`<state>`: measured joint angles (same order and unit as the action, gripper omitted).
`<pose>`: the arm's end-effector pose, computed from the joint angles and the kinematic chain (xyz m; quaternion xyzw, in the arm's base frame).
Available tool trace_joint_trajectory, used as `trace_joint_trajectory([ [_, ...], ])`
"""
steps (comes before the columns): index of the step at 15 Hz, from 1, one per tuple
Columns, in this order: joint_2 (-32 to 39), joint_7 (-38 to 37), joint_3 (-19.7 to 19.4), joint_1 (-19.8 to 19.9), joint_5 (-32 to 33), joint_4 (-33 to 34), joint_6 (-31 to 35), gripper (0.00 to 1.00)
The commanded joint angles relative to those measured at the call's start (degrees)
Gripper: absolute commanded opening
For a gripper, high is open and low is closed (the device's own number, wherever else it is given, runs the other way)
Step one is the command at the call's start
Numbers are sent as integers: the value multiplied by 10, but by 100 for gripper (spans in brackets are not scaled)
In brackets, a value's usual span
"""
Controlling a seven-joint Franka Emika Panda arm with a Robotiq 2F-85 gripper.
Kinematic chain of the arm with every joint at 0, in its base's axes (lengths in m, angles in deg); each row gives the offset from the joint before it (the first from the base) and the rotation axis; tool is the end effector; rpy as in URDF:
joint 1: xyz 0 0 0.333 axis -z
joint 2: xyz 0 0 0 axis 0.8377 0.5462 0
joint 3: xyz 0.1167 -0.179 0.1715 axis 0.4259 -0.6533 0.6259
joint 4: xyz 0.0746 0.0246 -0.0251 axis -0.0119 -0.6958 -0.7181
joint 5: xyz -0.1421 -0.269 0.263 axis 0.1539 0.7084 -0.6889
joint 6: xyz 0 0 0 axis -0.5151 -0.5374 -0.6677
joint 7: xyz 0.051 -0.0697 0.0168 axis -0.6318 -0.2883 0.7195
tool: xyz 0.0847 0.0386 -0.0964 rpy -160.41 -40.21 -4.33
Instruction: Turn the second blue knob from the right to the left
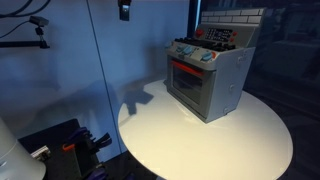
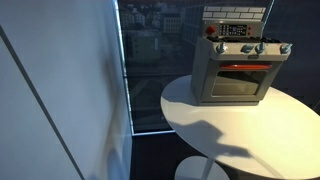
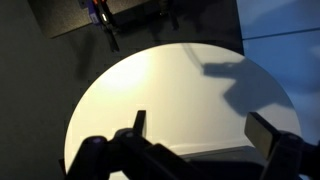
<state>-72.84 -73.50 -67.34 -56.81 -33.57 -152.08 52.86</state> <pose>0.4487 0.0034 0.5132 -0.9804 0.1871 0.0597 0.0152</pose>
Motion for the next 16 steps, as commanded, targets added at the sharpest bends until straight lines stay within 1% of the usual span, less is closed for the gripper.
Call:
trace_joint_trajectory([
  [1,-3,3,10,13,-1,21,-46,100],
  [2,-4,6,11,14,2,21,-43,100],
  [3,-1,3,11,13,-3,8,-27,100],
  [16,2,3,13,13,-2,8,-27,100],
])
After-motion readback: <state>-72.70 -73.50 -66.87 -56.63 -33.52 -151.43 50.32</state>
